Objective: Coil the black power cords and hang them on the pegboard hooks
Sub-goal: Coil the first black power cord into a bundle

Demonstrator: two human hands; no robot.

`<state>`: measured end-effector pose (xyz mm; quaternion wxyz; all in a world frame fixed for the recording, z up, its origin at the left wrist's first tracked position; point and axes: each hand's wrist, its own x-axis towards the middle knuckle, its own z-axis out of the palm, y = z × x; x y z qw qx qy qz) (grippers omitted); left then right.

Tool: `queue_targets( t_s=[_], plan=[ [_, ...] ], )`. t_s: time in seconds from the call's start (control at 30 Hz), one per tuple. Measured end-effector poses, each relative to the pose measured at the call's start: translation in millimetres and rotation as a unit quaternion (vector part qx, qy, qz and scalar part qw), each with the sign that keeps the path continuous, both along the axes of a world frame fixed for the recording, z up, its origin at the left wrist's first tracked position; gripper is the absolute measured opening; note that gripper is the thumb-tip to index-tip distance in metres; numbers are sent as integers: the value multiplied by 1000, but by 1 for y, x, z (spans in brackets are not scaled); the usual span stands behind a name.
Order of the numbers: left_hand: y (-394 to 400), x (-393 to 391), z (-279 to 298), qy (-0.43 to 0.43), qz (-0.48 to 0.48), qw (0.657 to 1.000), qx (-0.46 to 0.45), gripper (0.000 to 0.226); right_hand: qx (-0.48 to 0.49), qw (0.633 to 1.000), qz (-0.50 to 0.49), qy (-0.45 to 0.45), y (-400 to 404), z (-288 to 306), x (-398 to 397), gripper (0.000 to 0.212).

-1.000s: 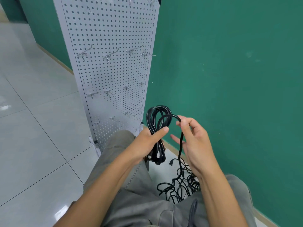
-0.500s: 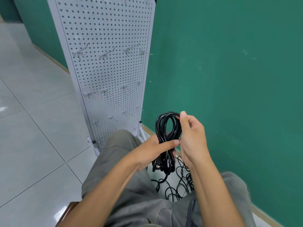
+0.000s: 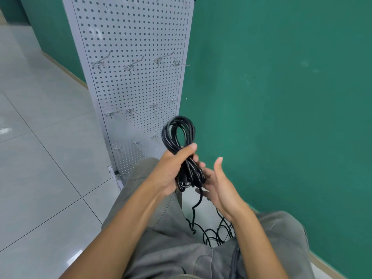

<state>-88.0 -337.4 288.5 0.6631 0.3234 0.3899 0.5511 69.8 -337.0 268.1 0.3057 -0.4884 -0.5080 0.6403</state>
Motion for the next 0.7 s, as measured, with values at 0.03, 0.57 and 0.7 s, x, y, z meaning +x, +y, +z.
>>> queue_targets(
  t_s=[0.03,0.57,0.7],
  plan=[
    [2,-5,2,-21,26,999,-5,22,-9,999,32,-21,-1,-5,0,87],
    [9,-32,12,-79,356,930,-38,34,154,976,59,-141,-9,9,-8,17],
    [8,-26,8,-40,365,930,-26,52,250,919,157,-261,-13,29,-10,19]
  ],
)
